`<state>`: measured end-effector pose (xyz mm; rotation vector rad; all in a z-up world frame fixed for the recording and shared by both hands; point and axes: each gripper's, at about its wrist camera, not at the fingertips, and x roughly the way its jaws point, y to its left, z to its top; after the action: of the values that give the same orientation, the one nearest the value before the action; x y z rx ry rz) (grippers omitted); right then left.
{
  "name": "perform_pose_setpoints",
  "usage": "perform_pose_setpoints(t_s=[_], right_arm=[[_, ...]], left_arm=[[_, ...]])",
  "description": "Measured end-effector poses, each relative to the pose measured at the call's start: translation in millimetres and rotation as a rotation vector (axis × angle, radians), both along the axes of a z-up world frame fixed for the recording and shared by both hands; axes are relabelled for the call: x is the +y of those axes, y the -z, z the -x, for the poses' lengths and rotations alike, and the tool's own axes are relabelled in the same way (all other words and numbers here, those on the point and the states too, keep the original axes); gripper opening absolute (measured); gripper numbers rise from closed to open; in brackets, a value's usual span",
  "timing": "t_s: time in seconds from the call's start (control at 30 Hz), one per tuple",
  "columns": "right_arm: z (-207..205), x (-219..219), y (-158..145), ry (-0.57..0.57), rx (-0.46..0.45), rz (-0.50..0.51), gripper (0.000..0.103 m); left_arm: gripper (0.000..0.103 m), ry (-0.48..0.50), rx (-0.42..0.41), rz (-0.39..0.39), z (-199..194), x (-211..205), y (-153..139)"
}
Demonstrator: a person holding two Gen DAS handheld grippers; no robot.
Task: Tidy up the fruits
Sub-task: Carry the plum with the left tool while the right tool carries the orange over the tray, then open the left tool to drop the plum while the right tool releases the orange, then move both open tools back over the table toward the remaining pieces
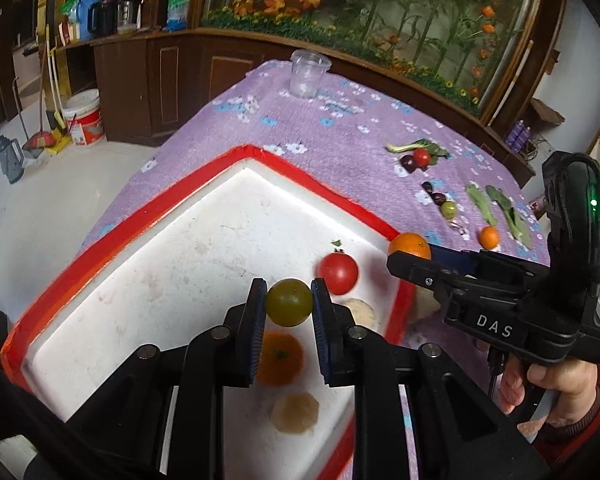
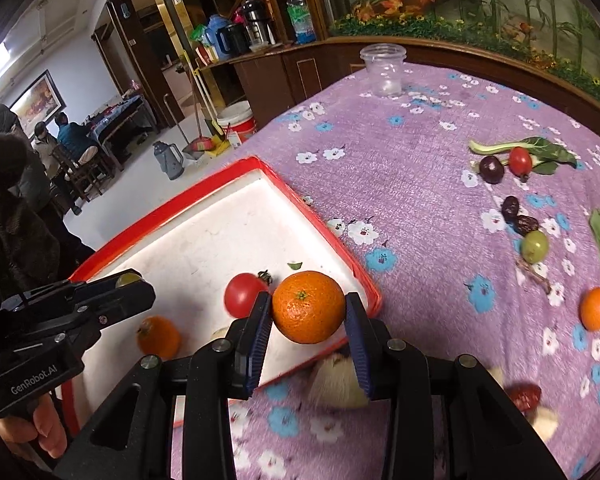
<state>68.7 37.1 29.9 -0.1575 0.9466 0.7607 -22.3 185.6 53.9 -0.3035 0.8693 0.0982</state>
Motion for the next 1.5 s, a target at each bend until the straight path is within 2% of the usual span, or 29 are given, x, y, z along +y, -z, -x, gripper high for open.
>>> perform_pose_setpoints(t_s=[0.23, 0.47, 0.73, 0.9, 0.97, 1.0, 1.03, 1.13, 1.33, 1.5], right_arm=[[-9.6, 14.4, 16.0, -0.029, -0.007, 0.037, 0.037], [-9.7, 27.3, 24.6, -0.059, -0.038, 0.081, 0.037], [-5.0, 26.8, 22.8, -0.056, -0.064, 0.085, 0.040], [6.4, 17.3, 10.2, -0.054, -0.075, 0.051, 0.054], [12.2, 12.6, 5.2, -0.054, -0.077, 0.038, 0.055], [15.6, 9.2, 2.0, -0.051, -0.078, 0.031, 0.055], [18.5, 5.9, -0.6, -0.048, -0.078, 0.024, 0.057], [29.5, -6.4, -9.9, -0.039, -0.083, -0.006, 0.070], [60.2, -49.9, -29.0, -0.008, -0.095, -0.059, 0.079], [77.7, -100.1, -31.5, 0.058, -0.088, -0.087, 0.080]], left_arm=[[0.020, -0.017, 0.113, 0.037, -16.1, 4.6, 20.4], [0.020, -0.031, 0.157, 0.044, -20.1, 8.4, 29.6], [0.020, -0.045, 0.156, 0.062, -20.2, 11.5, 31.9], [0.021, -0.069, 0.128, 0.066, -15.7, 14.6, 27.0], [0.034, -0.071, 0.109, 0.059, -12.3, 13.0, 22.2], [0.048, -0.072, 0.099, 0.051, -10.6, 11.9, 19.5], [0.057, -0.074, 0.086, 0.038, -8.3, 10.1, 16.1], [0.059, -0.058, 0.061, 0.023, -2.5, 1.9, 8.7], [0.059, -0.021, 0.036, -0.007, 13.5, -18.8, 0.5], [0.059, 0.030, 0.016, -0.004, 24.8, -43.8, -1.9]])
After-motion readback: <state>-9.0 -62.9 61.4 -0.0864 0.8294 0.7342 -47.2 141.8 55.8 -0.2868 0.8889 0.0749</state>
